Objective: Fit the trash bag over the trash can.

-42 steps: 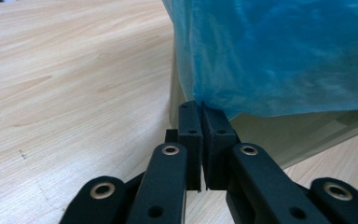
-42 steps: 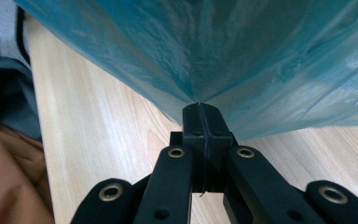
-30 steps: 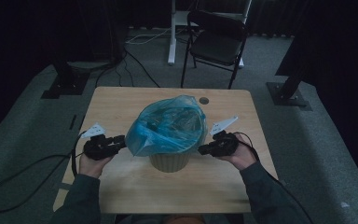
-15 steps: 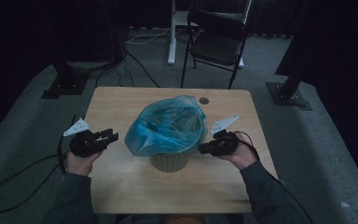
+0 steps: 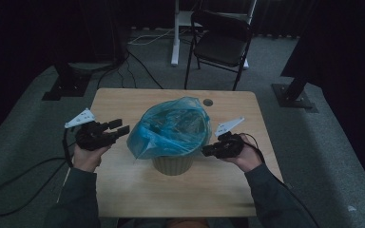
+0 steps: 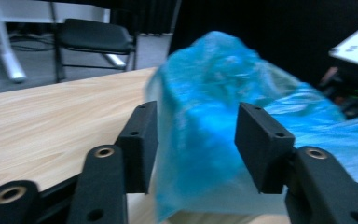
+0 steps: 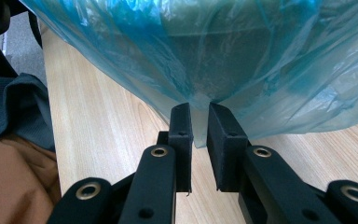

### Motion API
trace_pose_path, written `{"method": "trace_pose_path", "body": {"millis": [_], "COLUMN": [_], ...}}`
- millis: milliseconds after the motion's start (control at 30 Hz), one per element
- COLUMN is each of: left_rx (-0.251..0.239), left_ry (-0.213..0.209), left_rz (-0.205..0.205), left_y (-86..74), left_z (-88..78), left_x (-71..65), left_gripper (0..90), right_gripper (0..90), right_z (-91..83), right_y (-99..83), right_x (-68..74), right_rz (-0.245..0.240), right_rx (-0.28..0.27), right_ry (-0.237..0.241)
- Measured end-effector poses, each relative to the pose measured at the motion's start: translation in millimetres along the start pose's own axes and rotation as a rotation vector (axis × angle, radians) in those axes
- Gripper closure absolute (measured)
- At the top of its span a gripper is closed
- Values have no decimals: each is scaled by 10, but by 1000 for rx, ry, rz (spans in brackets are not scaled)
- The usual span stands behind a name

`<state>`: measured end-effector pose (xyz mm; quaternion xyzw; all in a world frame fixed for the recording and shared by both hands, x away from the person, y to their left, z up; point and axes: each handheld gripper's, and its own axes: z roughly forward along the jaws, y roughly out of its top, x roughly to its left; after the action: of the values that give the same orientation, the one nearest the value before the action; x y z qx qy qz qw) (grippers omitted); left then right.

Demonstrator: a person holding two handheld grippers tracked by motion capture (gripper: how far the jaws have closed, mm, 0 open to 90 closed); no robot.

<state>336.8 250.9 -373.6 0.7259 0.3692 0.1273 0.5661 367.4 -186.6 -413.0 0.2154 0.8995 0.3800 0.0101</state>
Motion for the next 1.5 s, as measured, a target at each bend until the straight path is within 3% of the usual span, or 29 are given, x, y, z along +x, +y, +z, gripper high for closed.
{"method": "trace_pose_path", "body": {"millis": [33,133,433,700,833,1100,1333,1500], "left_rx": [8,23,101,129,130,138,171,190], "left_ry": [-32,-63,-73,-83,-109,-134,-116,-83], "left_rz": [4,9,25,17,10,-5,13,18], "left_y": [10,5,-170,-301,-317,-378,-424,-443], "left_z": [44,102,255,262,259,275,348,359], "left_x": [-59,-132,-219,-215,-212,-202,-216,-206], "left_gripper": [462,431,390,403,460,677,877,898], "right_gripper": [801,801,800,799,797,783,728,692], "right_z": [1,-4,-25,-47,-49,-74,-132,-144], "right_y": [1,2,4,16,30,44,73,92], "right_x": [1,4,15,29,43,89,178,231], "right_rz": [-1,1,-2,-11,-16,-33,-67,-90], "right_rx": [0,-3,-11,-19,-24,-36,-60,-69], "right_ry": [0,-1,-2,-3,-2,6,27,46]}}
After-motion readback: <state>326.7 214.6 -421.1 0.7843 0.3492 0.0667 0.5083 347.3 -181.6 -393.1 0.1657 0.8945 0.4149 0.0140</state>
